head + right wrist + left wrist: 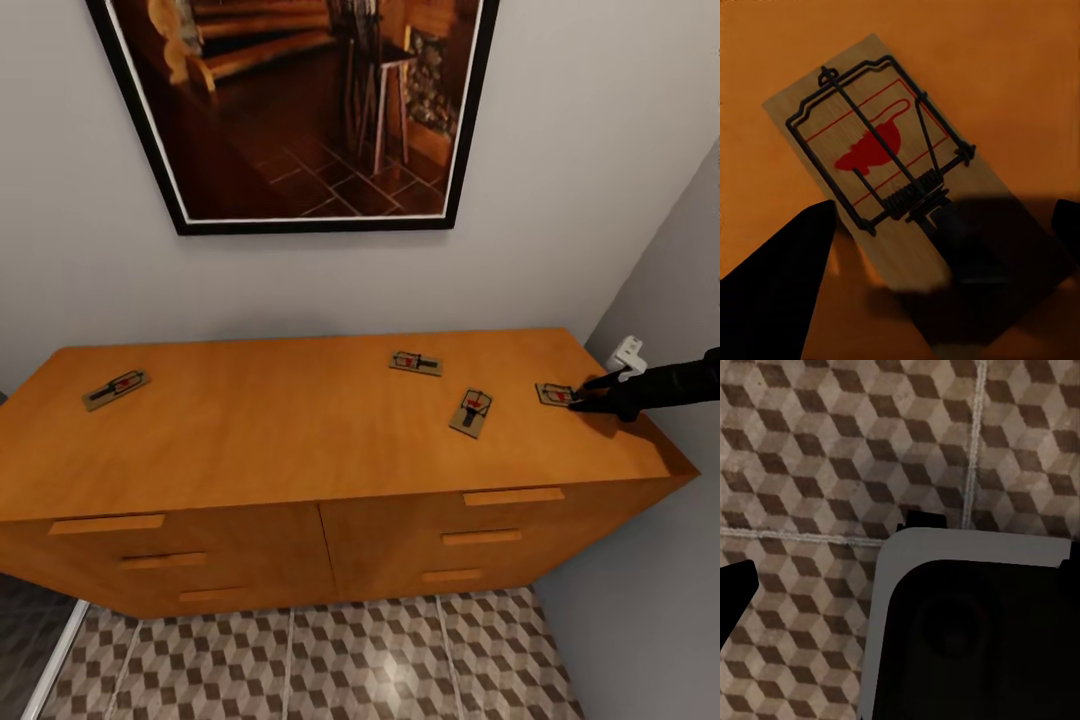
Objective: Take the four mousetraps from the cabinet in the bathroom and place them on the bathroom floor. Make sure all four end up on the same floor surface, and ensure that at least two of them are either under or directly next to the same bathroom sink.
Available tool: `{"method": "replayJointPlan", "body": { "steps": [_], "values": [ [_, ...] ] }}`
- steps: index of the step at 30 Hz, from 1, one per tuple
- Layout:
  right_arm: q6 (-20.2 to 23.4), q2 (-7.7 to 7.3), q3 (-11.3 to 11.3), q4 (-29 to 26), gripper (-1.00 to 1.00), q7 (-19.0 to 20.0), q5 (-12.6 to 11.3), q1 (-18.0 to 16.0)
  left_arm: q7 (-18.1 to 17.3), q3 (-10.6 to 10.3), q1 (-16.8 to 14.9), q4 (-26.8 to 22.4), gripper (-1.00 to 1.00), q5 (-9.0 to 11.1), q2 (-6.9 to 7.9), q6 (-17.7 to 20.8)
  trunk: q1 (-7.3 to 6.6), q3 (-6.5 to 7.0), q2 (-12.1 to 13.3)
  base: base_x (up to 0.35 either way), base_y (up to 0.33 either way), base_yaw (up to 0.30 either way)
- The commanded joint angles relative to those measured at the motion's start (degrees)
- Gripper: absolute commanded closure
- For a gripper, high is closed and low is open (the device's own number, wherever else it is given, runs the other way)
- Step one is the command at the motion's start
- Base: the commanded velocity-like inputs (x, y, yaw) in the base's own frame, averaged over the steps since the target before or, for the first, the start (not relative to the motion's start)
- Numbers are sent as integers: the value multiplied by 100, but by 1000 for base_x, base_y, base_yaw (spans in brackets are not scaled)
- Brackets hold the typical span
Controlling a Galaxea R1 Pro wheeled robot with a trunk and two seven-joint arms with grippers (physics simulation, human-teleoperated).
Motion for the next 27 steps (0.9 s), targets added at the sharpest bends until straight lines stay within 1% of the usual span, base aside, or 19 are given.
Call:
{"method": "replayJointPlan", "body": {
  "steps": [1,27],
  "values": [
    [59,-3,9,-3,100,32,25,-4,-53,46,-5,13,-100,18,2,-19,0,4,-2,0,0,0],
    [59,-3,9,3,100,33,24,-4,-53,46,-5,13,-100,17,2,-19,0,249,-2,0,0,0]
  ]
}}
